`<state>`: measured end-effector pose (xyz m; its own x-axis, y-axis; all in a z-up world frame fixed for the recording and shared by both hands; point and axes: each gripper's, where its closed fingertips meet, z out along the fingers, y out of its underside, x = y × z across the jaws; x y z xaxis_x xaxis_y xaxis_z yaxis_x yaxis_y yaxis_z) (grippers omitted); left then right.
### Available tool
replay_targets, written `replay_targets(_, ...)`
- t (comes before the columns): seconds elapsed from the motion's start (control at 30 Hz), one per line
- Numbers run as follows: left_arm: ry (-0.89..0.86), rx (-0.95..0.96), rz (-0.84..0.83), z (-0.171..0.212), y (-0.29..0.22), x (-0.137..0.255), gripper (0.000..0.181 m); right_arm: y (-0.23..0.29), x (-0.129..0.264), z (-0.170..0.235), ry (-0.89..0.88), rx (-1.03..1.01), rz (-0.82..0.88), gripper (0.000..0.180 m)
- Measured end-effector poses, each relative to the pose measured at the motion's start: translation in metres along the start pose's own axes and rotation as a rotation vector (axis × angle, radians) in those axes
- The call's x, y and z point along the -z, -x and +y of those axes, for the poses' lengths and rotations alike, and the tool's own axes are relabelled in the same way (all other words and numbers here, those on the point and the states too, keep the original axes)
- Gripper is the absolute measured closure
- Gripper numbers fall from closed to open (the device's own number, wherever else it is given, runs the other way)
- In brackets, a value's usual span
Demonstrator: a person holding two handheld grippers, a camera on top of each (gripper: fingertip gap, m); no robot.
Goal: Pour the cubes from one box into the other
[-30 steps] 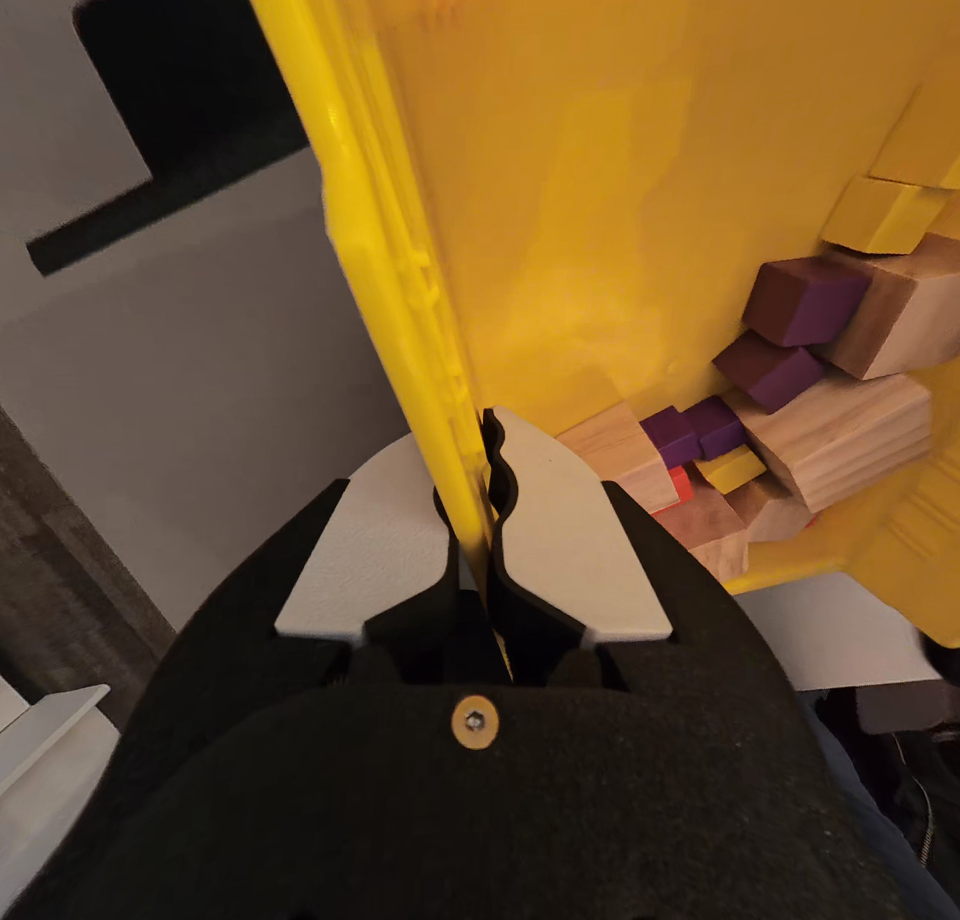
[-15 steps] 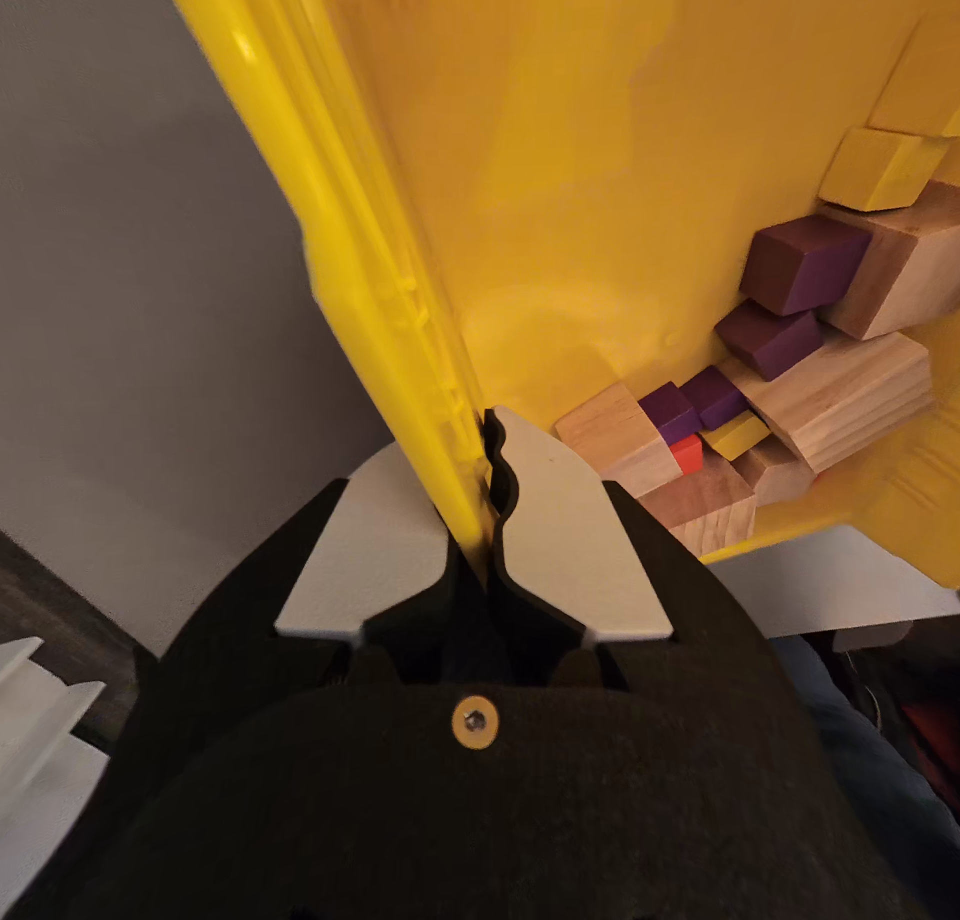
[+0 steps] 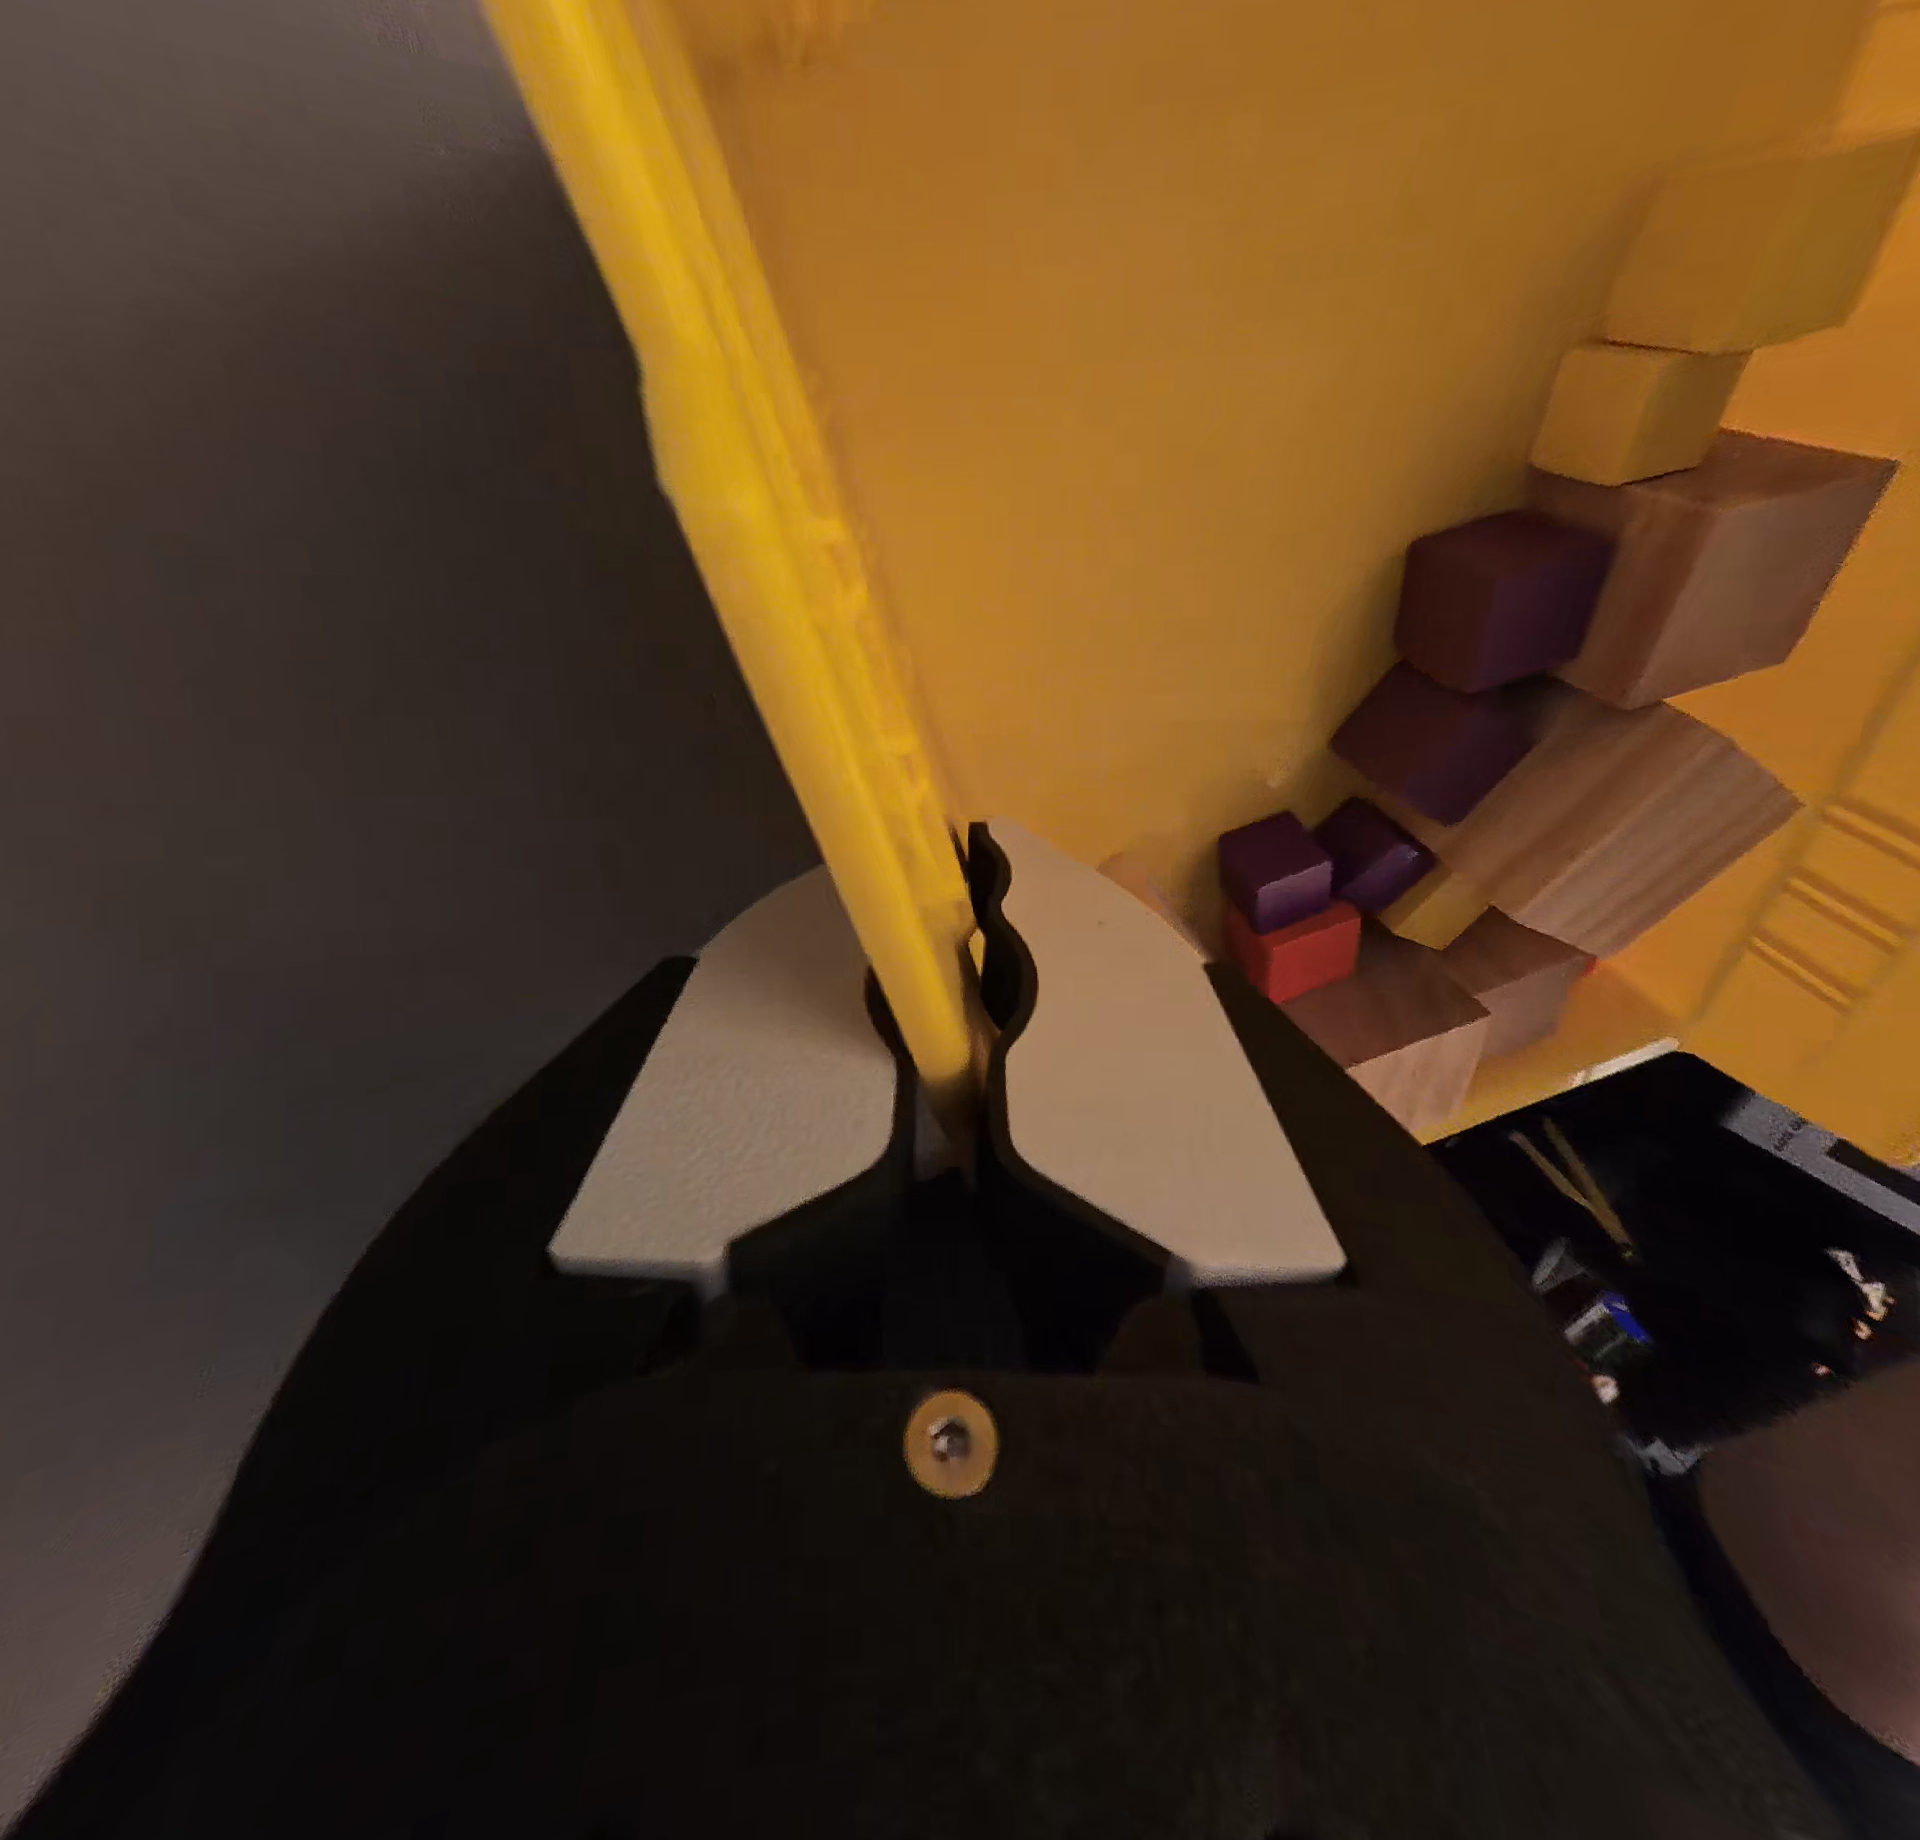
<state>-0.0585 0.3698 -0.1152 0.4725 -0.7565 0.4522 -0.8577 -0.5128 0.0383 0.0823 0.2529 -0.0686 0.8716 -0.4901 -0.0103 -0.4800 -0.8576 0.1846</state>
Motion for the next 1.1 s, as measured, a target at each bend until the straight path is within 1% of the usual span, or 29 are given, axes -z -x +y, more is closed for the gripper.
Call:
replay_targets(0.1, -0.001, -0.034, -0.102, -0.007, 0.006, 0.003, 0.174, 0.002, -0.003, -0.005, -0.005, -0.002, -0.02, 0.174)
replay_targets(0.23, -0.035, -0.033, -0.148, -0.014, 0.002, 0.002, 0.172, -0.008, -0.017, -0.005, -0.065, 0.049, 0.014, 0.171)
replay_targets(0.3, -0.05, -0.038, -0.162, -0.014, -0.006, 0.001, 0.163, -0.014, -0.025, 0.0, -0.095, 0.028, 0.015, 0.168)
replay_targets(0.33, -0.055, -0.035, -0.183, -0.014, -0.008, 0.001, 0.16, -0.019, -0.028, 0.005, -0.099, 0.016, 0.024, 0.163)
replay_targets(0.37, -0.061, -0.041, -0.217, -0.013, -0.007, 0.0, 0.16, -0.017, -0.031, 0.01, -0.115, 0.003, -0.004, 0.163)
replay_targets(0.47, -0.089, -0.056, -0.294, -0.014, -0.004, -0.002, 0.16, -0.016, -0.035, 0.017, -0.19, -0.041, -0.049, 0.161)
replay_targets(0.5, -0.101, -0.054, -0.313, -0.014, -0.002, -0.002, 0.163, -0.016, -0.037, 0.018, -0.209, -0.053, -0.058, 0.159)
replay_targets(0.53, -0.104, -0.04, -0.32, -0.012, 0.0, -0.003, 0.167, -0.015, -0.039, 0.017, -0.224, -0.077, -0.079, 0.158)
replay_targets(0.6, -0.088, -0.008, -0.3, -0.007, -0.002, -0.01, 0.169, -0.012, -0.046, 0.018, -0.222, -0.107, -0.113, 0.158)
replay_targets(0.73, -0.127, -0.001, -0.329, -0.008, 0.001, -0.012, 0.172, -0.009, -0.064, 0.021, -0.169, -0.074, -0.059, 0.16)
replay_targets(0.8, -0.135, 0.003, -0.328, -0.008, 0.001, -0.012, 0.173, -0.009, -0.068, 0.016, -0.181, -0.068, -0.034, 0.162)
replay_targets(0.83, -0.135, 0.005, -0.328, -0.008, 0.002, -0.012, 0.173, -0.009, -0.066, 0.012, -0.202, -0.062, -0.033, 0.166)
replay_targets(0.87, -0.138, 0.011, -0.328, -0.008, 0.002, -0.012, 0.173, -0.008, -0.066, 0.011, -0.203, -0.064, -0.039, 0.167)
replay_targets(0.93, -0.138, 0.018, -0.331, -0.008, 0.002, -0.013, 0.173, -0.002, -0.066, 0.011, -0.194, -0.095, -0.118, 0.177)
replay_targets(1.0, -0.121, 0.012, -0.345, -0.006, 0.003, -0.013, 0.174, -0.003, -0.066, 0.011, -0.19, -0.105, -0.154, 0.176)
replay_targets(1.1, -0.097, -0.014, -0.377, -0.003, 0.003, -0.014, 0.176, -0.003, -0.066, 0.011, -0.182, -0.068, -0.127, 0.178)
